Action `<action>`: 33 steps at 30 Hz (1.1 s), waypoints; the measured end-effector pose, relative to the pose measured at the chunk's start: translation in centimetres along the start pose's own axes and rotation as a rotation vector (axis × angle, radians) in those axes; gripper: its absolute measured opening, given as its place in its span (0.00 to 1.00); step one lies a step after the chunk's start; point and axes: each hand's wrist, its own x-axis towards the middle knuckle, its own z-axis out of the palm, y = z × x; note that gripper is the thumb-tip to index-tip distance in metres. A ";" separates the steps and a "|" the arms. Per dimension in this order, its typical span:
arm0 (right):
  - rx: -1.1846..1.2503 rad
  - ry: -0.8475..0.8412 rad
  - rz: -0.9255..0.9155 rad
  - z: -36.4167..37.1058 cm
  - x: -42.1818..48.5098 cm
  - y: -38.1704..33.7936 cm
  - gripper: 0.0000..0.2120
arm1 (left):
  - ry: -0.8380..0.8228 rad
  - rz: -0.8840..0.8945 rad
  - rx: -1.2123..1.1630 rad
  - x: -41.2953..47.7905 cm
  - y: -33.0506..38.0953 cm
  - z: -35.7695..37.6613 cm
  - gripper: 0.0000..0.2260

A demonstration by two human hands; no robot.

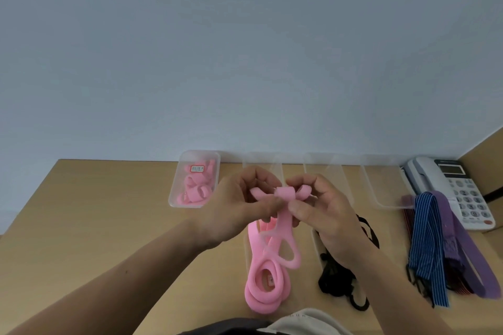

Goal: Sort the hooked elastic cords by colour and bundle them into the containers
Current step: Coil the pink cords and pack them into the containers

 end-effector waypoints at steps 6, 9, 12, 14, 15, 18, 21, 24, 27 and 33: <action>-0.049 0.091 0.077 0.6 0.2 -0.2 0.17 | 0.017 0.094 0.135 -0.3 -0.4 -0.1 0.11; -0.093 0.099 0.069 0.7 0.1 -0.4 0.11 | 0.033 0.043 0.181 -0.6 -0.9 -0.3 0.18; -0.105 0.115 0.061 0.9 -0.2 -0.5 0.11 | 0.022 -0.036 0.194 -0.8 -0.9 -0.6 0.24; -0.087 0.107 0.063 1.0 -0.4 -0.5 0.12 | -0.009 -0.064 0.230 -0.9 -0.7 -0.7 0.21; -0.089 0.095 0.059 1.0 -0.4 -0.6 0.12 | -0.028 -0.075 0.228 -1.0 -0.5 -0.8 0.18; -0.087 0.055 0.037 0.9 -0.6 -0.6 0.13 | -0.057 -0.117 0.091 -1.2 -0.1 -0.7 0.16; -0.083 0.015 0.020 0.9 -0.5 -0.7 0.16 | -0.036 -0.108 0.029 -1.3 0.3 -0.7 0.14; -0.061 0.009 0.015 1.0 -0.4 -0.6 0.17 | -0.003 -0.065 0.027 -1.3 0.3 -0.7 0.13; -0.100 0.029 0.035 1.3 -0.2 -0.9 0.19 | 0.015 -0.026 0.061 -1.5 0.3 -0.7 0.13; -0.182 0.032 0.067 1.4 -0.3 -1.4 0.17 | 0.039 -0.007 0.109 -1.6 0.2 -0.6 0.14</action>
